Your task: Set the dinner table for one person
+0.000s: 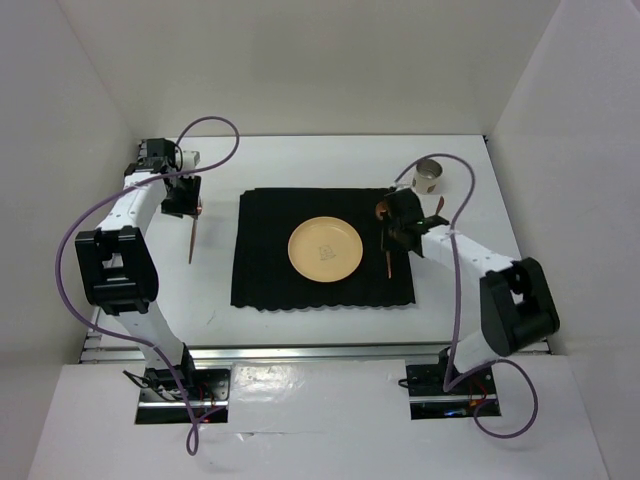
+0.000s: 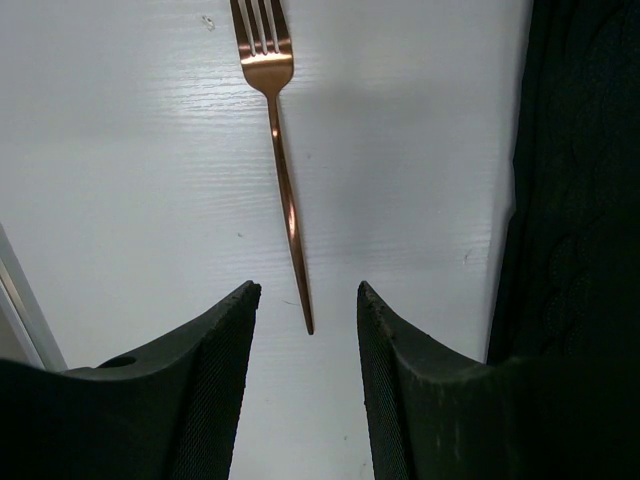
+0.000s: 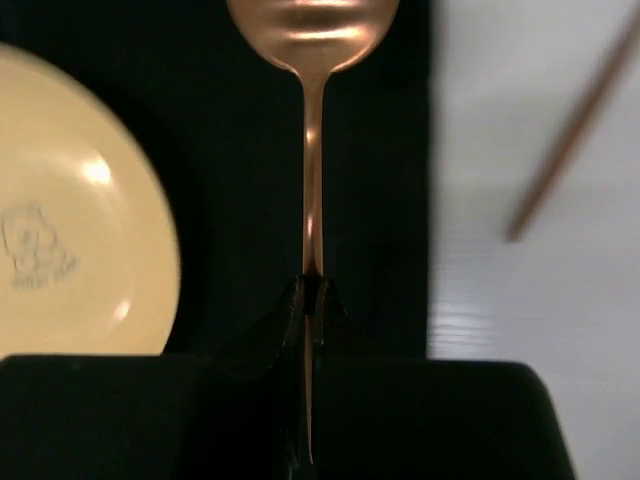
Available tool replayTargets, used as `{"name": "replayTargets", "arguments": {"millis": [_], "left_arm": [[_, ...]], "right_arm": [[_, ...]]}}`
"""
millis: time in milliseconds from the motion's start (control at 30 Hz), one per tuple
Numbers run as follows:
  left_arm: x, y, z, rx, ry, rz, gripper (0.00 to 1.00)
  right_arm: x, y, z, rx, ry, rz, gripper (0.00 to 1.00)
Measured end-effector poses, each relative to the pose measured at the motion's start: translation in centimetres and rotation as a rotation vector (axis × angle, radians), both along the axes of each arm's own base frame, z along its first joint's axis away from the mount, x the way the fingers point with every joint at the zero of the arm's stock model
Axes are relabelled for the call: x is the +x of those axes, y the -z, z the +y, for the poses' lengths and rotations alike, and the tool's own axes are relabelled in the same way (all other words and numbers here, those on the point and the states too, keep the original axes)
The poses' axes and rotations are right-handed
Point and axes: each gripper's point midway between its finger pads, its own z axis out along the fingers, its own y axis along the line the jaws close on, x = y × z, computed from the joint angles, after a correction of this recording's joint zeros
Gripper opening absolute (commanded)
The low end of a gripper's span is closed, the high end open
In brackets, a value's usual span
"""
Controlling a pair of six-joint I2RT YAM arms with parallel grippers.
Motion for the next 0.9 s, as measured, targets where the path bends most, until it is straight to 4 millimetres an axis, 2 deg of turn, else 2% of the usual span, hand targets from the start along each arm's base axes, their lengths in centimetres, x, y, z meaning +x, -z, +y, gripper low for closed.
{"name": "replayTargets", "arguments": {"millis": [100,267,633,700,733,767,833,900], "left_arm": [[0.0,0.0,0.1,-0.003,-0.001,0.001,0.52],[-0.3,0.3,0.2,-0.008,-0.005,0.009,0.52],[-0.6,0.4,1.1,-0.031,-0.027,0.008,0.52],[-0.6,0.4,1.1,-0.032,-0.028,0.008,0.52],[-0.6,0.4,1.1,-0.032,-0.028,0.007,0.52],[-0.6,0.4,1.1,-0.033,-0.028,0.007,0.52],[-0.6,0.4,1.1,-0.034,-0.027,0.007,0.52],[-0.6,0.4,1.0,-0.036,-0.026,0.007,0.52]], "right_arm": [[-1.8,3.8,2.7,0.020,-0.103,0.123,0.00],[-2.9,7.3,3.7,0.036,-0.129,0.229,0.00],[-2.0,7.3,4.9,0.105,-0.095,0.216,0.00],[-1.7,7.3,5.1,0.106,-0.094,0.219,0.14],[-1.6,7.3,5.2,0.109,-0.092,0.222,0.26],[-1.4,7.2,5.2,0.111,-0.090,0.225,0.45],[-1.3,7.1,5.5,0.125,-0.085,0.227,0.53],[-1.4,6.7,5.4,0.120,-0.071,0.234,0.55]]}}
